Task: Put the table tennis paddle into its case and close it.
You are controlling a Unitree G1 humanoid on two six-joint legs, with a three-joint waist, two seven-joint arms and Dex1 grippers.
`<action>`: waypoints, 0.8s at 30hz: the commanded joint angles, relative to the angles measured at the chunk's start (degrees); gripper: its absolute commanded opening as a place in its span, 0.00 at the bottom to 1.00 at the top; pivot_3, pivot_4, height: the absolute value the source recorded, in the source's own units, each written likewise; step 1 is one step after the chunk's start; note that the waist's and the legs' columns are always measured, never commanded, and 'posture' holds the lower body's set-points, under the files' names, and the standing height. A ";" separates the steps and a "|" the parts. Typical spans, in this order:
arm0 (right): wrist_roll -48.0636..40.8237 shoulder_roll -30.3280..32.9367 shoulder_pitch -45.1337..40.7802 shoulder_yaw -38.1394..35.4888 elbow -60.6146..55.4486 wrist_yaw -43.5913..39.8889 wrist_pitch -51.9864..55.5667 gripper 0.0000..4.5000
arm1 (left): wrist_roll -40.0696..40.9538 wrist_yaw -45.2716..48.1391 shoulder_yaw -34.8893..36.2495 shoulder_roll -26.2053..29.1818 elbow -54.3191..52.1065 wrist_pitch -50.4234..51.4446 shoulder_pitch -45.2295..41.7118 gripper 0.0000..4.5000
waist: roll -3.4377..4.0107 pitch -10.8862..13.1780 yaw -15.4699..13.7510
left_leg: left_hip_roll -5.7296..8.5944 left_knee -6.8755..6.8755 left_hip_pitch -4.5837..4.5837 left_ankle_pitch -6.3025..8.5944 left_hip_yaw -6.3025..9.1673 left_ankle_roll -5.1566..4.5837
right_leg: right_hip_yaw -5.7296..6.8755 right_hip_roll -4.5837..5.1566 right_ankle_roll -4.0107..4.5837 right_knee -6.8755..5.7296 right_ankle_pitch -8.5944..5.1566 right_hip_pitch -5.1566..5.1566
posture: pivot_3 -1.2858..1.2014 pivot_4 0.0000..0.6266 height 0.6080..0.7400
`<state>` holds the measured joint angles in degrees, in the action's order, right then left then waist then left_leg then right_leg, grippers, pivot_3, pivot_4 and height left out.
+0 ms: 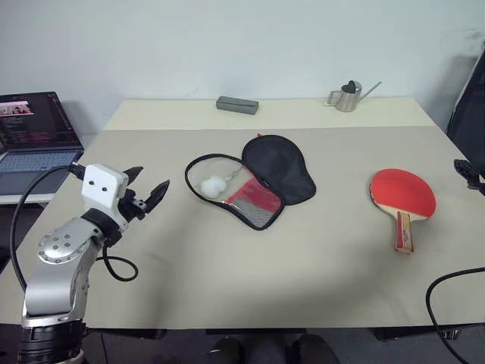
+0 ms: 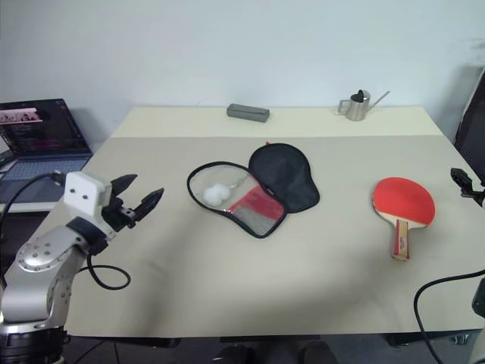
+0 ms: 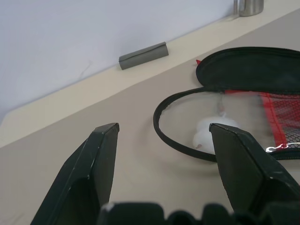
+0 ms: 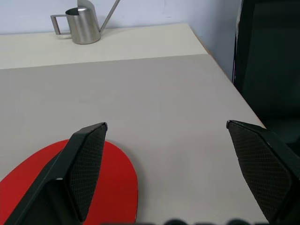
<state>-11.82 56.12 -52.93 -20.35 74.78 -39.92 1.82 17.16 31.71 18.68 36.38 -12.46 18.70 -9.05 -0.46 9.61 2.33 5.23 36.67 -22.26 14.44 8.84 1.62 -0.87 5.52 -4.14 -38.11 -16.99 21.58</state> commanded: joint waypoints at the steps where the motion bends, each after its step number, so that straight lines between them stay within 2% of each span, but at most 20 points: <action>1: 1.68 1.41 -1.69 1.13 -1.07 -2.00 -0.34 0.99 | -1.28 -0.94 -1.25 -0.54 1.38 -1.77 -1.72 0.75 | 0.00 0.00 -0.06 | 0.00 0.00 0.00 0.00 0.00 0.00 | 0.00 0.00 0.00 0.00 0.00 0.00 | 0.52 0.24 1.00; 13: 0.93 0.65 -5.15 1.10 -3.12 -8.33 1.20 0.99 | -0.52 0.24 -2.71 -2.83 6.71 -5.17 -5.91 0.75 | -0.01 0.01 -0.10 | -0.02 0.00 0.00 0.03 -0.09 0.00 | -0.07 -0.02 -0.04 0.01 0.02 0.04 | 0.52 0.24 1.00; 24: -1.26 -5.05 -4.29 0.63 -8.27 -14.08 3.10 0.99 | 1.30 3.62 0.64 0.66 9.83 -6.73 -6.27 0.75 | 0.00 0.01 0.11 | -0.04 0.01 -0.01 0.04 -0.13 0.00 | -0.14 -0.03 -0.05 -0.04 0.03 0.12 | 0.52 0.24 1.00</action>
<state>-11.51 50.75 -56.79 -18.99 70.04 -52.46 4.67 17.43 34.78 16.95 35.86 -2.25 13.21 -14.31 -0.46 9.63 2.45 5.19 36.69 -22.28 14.47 8.74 1.62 -1.01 5.49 -4.19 -38.15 -16.96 21.71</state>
